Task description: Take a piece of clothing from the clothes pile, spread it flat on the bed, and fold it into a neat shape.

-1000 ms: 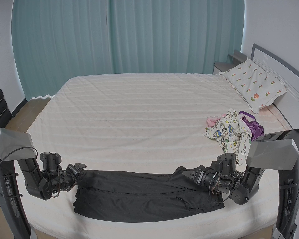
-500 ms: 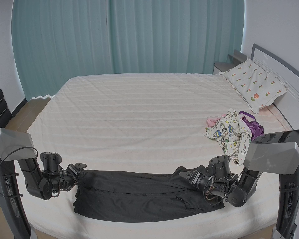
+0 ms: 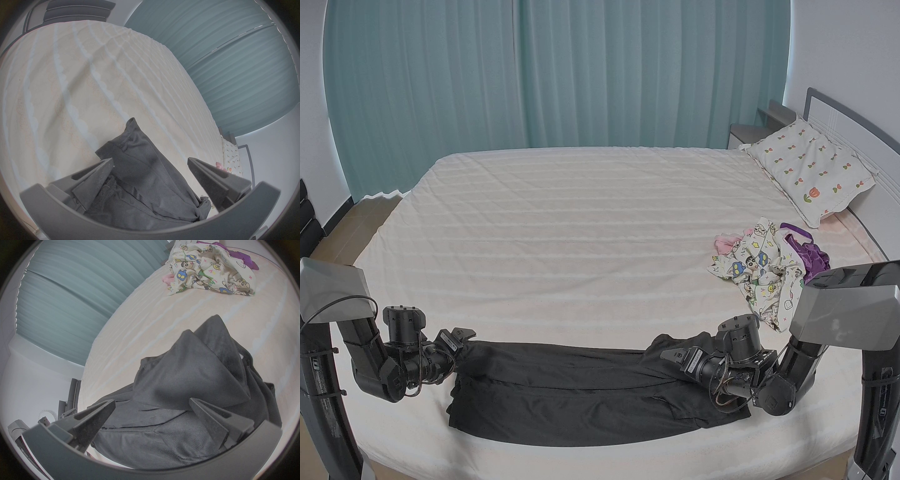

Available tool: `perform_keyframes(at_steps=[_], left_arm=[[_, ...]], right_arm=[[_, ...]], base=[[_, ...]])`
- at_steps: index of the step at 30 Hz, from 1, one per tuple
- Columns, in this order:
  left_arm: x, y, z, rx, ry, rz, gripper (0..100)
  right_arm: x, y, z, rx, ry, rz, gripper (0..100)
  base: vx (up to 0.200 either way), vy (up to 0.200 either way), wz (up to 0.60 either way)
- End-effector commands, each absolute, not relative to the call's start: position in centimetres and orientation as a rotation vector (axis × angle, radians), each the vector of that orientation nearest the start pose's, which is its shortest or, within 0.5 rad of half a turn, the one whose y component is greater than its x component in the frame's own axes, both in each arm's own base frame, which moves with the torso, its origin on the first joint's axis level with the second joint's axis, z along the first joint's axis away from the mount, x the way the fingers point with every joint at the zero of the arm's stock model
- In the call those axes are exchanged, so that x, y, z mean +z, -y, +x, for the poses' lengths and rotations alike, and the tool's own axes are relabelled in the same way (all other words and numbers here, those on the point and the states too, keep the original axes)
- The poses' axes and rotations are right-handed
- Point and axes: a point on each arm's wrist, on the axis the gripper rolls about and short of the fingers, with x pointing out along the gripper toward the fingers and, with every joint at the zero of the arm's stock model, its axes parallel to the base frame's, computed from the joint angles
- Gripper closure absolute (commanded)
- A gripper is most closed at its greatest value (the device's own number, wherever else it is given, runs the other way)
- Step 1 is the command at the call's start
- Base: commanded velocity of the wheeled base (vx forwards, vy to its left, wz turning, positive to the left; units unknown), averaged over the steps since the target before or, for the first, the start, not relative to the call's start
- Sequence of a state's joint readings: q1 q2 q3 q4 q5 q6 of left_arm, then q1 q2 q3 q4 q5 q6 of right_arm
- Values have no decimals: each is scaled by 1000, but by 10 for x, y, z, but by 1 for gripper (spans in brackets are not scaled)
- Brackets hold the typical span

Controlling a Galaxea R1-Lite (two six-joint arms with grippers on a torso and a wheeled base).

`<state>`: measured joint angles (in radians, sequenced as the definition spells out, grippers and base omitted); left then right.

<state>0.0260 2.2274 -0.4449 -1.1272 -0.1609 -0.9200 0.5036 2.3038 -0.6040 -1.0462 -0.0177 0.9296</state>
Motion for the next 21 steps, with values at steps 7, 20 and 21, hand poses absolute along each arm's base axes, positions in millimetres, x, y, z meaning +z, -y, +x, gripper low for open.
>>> perform_keyframes(at_steps=[7,20,21], left_arm=[[-12,-4,302,180,-670,-946,0],[-12,-4,301,182,-673,-944,0],[-12,-4,301,182,-673,-944,0]], right_arm=[[-22,-161,291,133,-798,708,0],[-28,-177,329,77,-668,732,0],[-31,-179,332,69,-660,728,0]], base=[[-200,0,0],[-77,0,0],[0,0,0]])
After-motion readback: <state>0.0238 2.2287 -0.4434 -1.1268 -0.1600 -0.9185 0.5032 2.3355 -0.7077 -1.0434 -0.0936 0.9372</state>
